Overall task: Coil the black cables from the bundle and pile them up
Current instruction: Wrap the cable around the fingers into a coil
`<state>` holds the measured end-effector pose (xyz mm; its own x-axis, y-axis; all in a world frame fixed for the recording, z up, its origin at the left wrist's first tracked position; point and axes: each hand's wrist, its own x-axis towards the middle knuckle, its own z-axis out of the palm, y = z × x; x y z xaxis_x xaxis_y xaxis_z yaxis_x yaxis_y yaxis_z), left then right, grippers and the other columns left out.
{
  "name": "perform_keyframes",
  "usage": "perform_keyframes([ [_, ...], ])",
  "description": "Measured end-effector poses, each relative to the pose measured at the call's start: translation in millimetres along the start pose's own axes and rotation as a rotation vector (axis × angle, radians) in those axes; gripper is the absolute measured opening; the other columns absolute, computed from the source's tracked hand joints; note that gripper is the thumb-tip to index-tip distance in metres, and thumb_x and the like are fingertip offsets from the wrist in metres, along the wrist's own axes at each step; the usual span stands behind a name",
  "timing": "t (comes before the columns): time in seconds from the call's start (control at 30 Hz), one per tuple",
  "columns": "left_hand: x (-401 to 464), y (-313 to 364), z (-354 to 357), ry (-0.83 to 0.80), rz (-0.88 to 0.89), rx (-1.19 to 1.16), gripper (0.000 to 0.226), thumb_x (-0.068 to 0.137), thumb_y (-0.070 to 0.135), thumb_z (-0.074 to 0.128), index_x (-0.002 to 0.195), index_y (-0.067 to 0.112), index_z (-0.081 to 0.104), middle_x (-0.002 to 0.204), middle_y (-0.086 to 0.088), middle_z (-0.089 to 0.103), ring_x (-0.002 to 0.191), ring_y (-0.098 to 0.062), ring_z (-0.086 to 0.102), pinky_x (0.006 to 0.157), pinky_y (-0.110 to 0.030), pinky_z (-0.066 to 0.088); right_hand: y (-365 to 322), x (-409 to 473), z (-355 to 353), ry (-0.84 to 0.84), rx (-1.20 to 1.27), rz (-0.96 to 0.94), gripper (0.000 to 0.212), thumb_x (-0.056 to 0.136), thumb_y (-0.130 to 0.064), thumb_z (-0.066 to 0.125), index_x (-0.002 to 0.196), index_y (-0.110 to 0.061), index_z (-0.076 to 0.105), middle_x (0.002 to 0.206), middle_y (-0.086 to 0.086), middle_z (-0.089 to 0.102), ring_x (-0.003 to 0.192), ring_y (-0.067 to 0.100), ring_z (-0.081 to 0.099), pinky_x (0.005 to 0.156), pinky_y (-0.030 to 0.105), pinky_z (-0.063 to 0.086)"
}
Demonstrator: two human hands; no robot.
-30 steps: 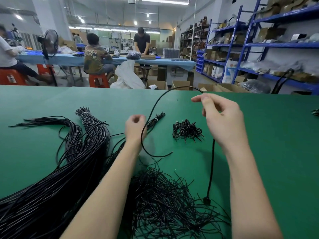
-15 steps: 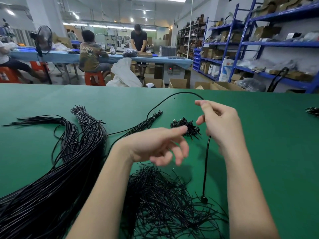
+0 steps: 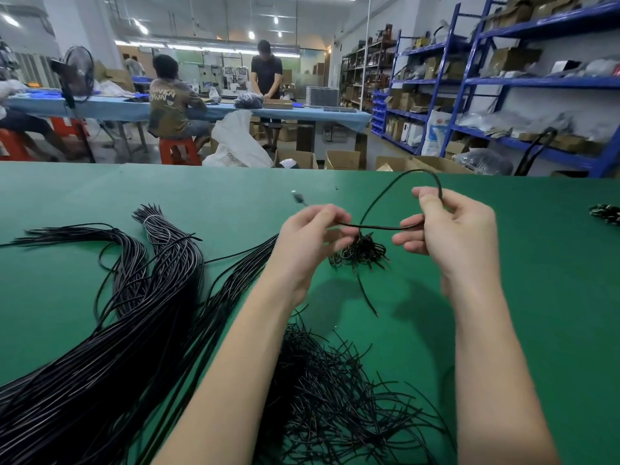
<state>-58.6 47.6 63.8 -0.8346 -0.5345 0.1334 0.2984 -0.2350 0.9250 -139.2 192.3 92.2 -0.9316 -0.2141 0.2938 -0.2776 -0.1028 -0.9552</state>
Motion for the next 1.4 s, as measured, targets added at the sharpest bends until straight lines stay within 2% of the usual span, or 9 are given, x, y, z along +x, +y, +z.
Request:
perform_keyframes([
  [0.1, 5, -1, -1, 0.109, 0.028, -0.33, 0.012, 0.105, 0.009, 0.048, 0.114, 0.001, 0.046, 0.095, -0.017, 0.074, 0.087, -0.023, 0.075, 0.078, -0.033, 0.062, 10, 4, -9, -0.119, -0.098, 0.192, 0.031, 0.104, -0.013, 0.054, 0.133, -0.003, 0.05, 0.051, 0.001, 0.069, 0.042, 0.014, 0.066, 0.038, 0.017, 0.048],
  [0.2, 5, -5, -7, 0.085, -0.142, -0.547, 0.023, 0.103, 0.017, 0.053, 0.096, -0.003, 0.061, 0.081, -0.013, 0.071, 0.076, -0.02, 0.073, 0.071, -0.029, 0.062, 19, 1, -9, -0.268, -0.382, 0.358, 0.056, 0.1, -0.017, 0.063, 0.142, 0.005, 0.033, 0.057, 0.009, 0.071, 0.039, 0.015, 0.063, 0.037, 0.02, 0.047],
  [0.4, 8, -17, -15, 0.116, -0.268, -0.581, 0.02, 0.105, 0.019, 0.047, 0.09, 0.007, 0.054, 0.062, 0.001, 0.049, 0.054, -0.011, 0.047, 0.054, -0.023, 0.047, 24, -1, -11, -0.457, -0.969, 0.472, 0.054, 0.083, -0.06, 0.072, 0.066, -0.012, 0.054, 0.049, 0.001, 0.059, 0.046, 0.019, 0.045, 0.058, 0.026, 0.041],
  [0.57, 7, -27, -22, 0.069, -0.171, -0.33, 0.026, 0.104, 0.004, 0.041, 0.116, 0.004, 0.064, 0.082, -0.001, 0.071, 0.074, -0.014, 0.065, 0.075, -0.026, 0.058, 15, 12, -28, -0.123, -0.714, 0.334, 0.07, 0.091, -0.05, 0.067, 0.129, 0.005, 0.044, 0.054, 0.001, 0.071, 0.027, 0.008, 0.046, 0.034, 0.015, 0.037],
  [0.7, 6, -34, -19, 0.027, -0.184, -0.207, 0.029, 0.104, 0.0, 0.036, 0.115, 0.003, 0.063, 0.1, -0.005, 0.077, 0.092, -0.014, 0.074, 0.084, -0.026, 0.059, 11, 11, -27, -0.167, -0.561, 0.145, 0.078, 0.091, -0.048, 0.068, 0.152, -0.016, 0.033, 0.062, -0.003, 0.074, 0.046, 0.014, 0.067, 0.048, 0.026, 0.051],
  [0.8, 6, -39, -17, -0.014, -0.164, -0.14, 0.029, 0.105, 0.006, 0.037, 0.113, 0.007, 0.065, 0.109, -0.005, 0.076, 0.107, -0.014, 0.07, 0.093, -0.026, 0.053, 23, 6, -8, -0.498, -0.699, 0.025, 0.041, 0.079, -0.062, 0.072, 0.112, -0.037, 0.072, 0.085, -0.015, 0.077, 0.084, 0.006, 0.074, 0.08, 0.032, 0.059],
  [0.9, 8, -41, -19, -0.051, -0.116, -0.119, 0.03, 0.107, 0.019, 0.037, 0.12, 0.012, 0.064, 0.118, -0.002, 0.074, 0.117, -0.009, 0.065, 0.099, -0.028, 0.046, 42, -4, 13, -0.761, -0.679, 0.041, 0.015, 0.09, -0.043, 0.072, 0.09, -0.028, 0.075, 0.09, -0.01, 0.078, 0.09, 0.01, 0.074, 0.095, 0.038, 0.055],
  [1.07, 10, -40, -22, -0.096, -0.094, -0.185, 0.041, 0.11, 0.032, 0.029, 0.126, 0.01, 0.06, 0.123, -0.003, 0.072, 0.118, -0.009, 0.065, 0.095, -0.022, 0.052, 57, -8, 22, -0.85, -0.295, 0.101, 0.015, 0.097, -0.024, 0.068, 0.095, -0.016, 0.08, 0.07, 0.0, 0.069, 0.058, 0.015, 0.062, 0.066, 0.029, 0.053],
  [1.4, 6, -38, -29, -0.211, -0.101, -0.28, 0.053, 0.109, 0.044, 0.024, 0.132, 0.011, 0.058, 0.131, -0.007, 0.067, 0.123, -0.02, 0.063, 0.102, -0.027, 0.051, 71, -16, 18, -1.09, -0.179, 0.239, 0.015, 0.099, -0.021, 0.066, 0.101, -0.018, 0.081, 0.065, 0.0, 0.058, 0.051, 0.009, 0.043, 0.057, 0.024, 0.05],
])
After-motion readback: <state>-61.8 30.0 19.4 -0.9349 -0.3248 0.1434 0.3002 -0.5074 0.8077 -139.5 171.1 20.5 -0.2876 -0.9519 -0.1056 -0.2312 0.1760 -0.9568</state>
